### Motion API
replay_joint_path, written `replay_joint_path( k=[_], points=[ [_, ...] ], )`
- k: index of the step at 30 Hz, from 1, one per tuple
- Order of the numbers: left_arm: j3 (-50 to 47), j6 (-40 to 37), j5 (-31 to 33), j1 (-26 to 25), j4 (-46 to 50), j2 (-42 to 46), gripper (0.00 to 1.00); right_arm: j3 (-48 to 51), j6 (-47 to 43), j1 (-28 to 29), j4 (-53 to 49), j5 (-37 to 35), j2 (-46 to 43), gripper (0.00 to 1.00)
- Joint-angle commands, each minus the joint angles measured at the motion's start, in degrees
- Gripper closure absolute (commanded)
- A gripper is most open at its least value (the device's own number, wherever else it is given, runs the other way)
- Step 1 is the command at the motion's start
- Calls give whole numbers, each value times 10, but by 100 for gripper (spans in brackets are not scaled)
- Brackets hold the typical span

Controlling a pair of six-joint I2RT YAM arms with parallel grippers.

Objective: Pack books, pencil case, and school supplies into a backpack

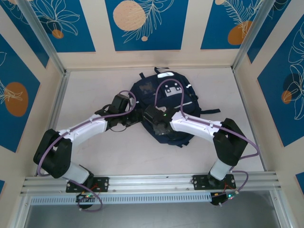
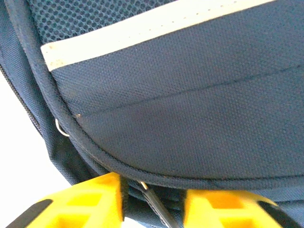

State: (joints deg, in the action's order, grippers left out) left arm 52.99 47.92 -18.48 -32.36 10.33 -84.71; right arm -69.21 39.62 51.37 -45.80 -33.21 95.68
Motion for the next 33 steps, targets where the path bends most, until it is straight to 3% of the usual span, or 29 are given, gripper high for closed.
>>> replay_joint_path(
  k=[1,9,19,25,28,31,33],
  points=[
    [13,24,-34,5,-27,-16,28,12,-9,-7,8,22,0,71],
    [8,93,-93,6,-129,-60,36,16,3,-12,22,25,-16,99],
    [52,120,-102,5,-156,-135,44,15,17,-11,48,49,-38,100],
    [83,114,-105,6,-147,-168,62,17,20,-11,48,52,-47,100],
    [91,99,-87,6,-125,-176,81,20,28,-12,36,36,-53,100],
    [84,60,-29,9,-85,-161,100,29,28,-10,13,6,-70,100],
    [70,41,-4,20,-69,-148,100,48,26,-10,0,-24,-93,100]
  ],
)
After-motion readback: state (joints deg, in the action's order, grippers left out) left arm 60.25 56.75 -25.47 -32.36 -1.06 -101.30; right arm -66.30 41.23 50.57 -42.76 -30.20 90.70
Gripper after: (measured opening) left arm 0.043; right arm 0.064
